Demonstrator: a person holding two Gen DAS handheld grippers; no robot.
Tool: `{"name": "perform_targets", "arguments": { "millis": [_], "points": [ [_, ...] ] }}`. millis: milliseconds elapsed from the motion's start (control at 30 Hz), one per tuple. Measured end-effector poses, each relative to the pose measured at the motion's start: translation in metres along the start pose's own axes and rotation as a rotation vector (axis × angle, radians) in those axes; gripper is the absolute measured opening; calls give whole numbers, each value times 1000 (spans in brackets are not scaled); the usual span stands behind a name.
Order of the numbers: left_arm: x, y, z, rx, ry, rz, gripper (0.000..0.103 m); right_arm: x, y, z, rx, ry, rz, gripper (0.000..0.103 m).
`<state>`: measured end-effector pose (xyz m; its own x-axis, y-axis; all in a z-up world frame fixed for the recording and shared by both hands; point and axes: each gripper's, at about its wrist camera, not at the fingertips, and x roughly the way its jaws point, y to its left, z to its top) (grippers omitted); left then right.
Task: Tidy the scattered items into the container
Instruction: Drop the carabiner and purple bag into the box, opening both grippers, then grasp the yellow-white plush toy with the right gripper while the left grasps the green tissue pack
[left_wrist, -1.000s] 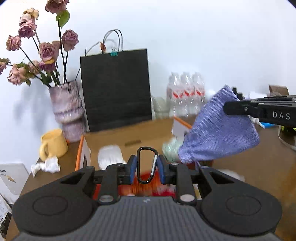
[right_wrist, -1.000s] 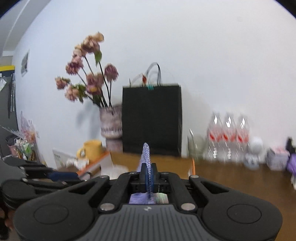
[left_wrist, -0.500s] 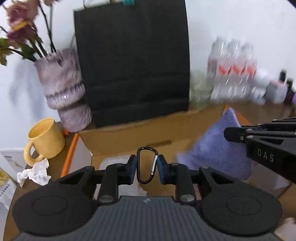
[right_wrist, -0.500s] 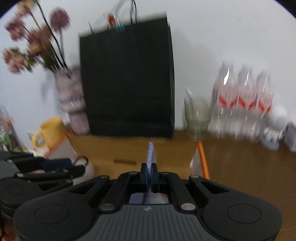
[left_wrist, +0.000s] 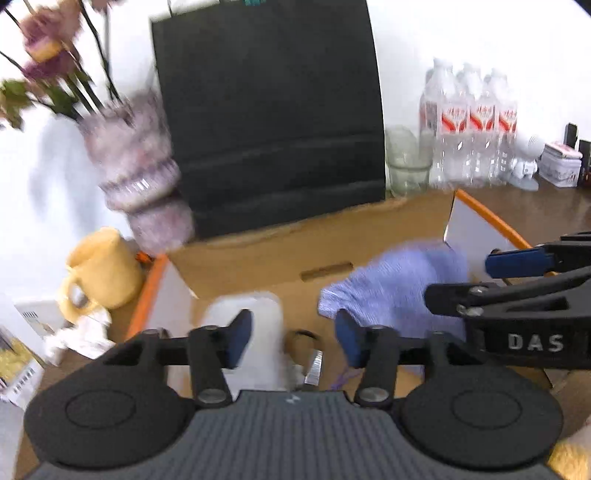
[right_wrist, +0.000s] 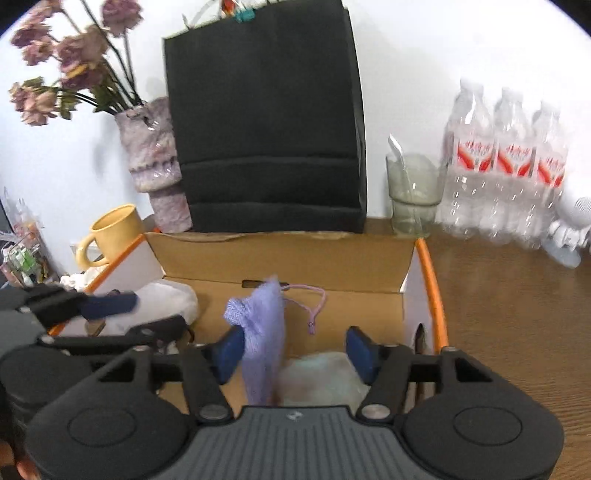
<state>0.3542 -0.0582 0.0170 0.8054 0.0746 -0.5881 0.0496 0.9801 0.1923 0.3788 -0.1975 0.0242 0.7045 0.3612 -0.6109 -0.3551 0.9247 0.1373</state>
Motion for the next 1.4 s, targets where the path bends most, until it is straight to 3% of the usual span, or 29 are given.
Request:
{"name": "perform_targets", "arguments": {
  "millis": [67,167,267,433,700,1000,1400],
  "points": [
    [-20,6,-3,0,-40,31,84,-15,4,0,-7,-16,13,79],
    [-54,22,-13,-37,-108,32,103,-47,14,-4,-46,-71,24,92],
    [-91,37,-27,-92,-177,8,103,-84,27,-14,-98,-121,31,103],
    [-135,49,-62,-184,-202,-78,103,-141,51,-50,-168,-182,24,103],
    [-182,46,-123,-300,-195,-147,103,-191,61,-113,-116,-123,52,103],
    [-212,40,-161,-346,-172,-156,103,-219,61,-171,-82,-96,-26,103],
    [-206,37,-172,-339,-121,-160,103,-205,60,-183,-65,-45,-19,103]
  ]
}}
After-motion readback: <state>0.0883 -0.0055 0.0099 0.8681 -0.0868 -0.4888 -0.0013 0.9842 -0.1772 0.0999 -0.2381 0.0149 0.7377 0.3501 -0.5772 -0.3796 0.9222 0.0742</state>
